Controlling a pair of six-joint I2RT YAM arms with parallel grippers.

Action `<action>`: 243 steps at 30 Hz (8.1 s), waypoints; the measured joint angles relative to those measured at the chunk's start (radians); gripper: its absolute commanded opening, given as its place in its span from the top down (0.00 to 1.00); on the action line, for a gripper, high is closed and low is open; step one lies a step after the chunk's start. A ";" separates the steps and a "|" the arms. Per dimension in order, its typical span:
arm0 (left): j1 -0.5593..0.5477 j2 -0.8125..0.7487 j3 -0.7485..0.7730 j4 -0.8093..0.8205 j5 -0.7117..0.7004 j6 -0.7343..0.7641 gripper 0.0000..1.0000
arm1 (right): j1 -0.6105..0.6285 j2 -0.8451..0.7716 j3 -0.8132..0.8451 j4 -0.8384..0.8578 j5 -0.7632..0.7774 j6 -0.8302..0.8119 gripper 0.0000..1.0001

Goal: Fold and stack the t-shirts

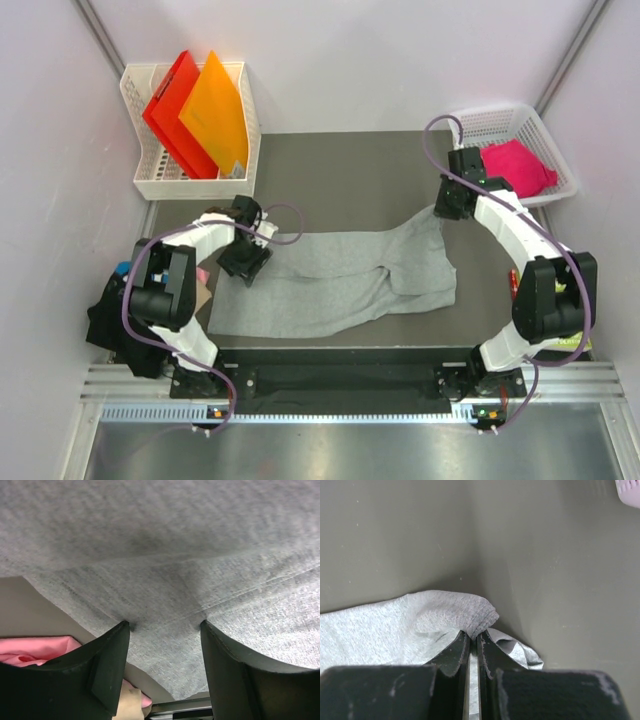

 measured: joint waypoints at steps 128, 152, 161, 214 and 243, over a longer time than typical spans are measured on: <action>0.116 -0.013 0.177 -0.076 -0.053 0.082 1.00 | 0.000 0.065 -0.246 -0.022 -0.029 -0.023 0.74; 0.116 -0.036 0.177 -0.083 -0.053 0.082 1.00 | -0.001 -0.032 -0.275 -0.086 0.026 -0.007 0.72; 0.116 -0.057 0.160 -0.083 -0.053 0.082 1.00 | -0.001 -0.076 -0.361 -0.110 0.023 0.011 0.72; 0.117 -0.083 0.928 -0.251 -0.145 0.098 1.00 | 0.000 -0.422 0.465 -0.253 -0.117 0.053 1.00; 0.206 -0.816 0.756 -0.572 -0.082 0.110 1.00 | 0.001 -1.003 -0.214 -0.616 -0.499 0.130 0.55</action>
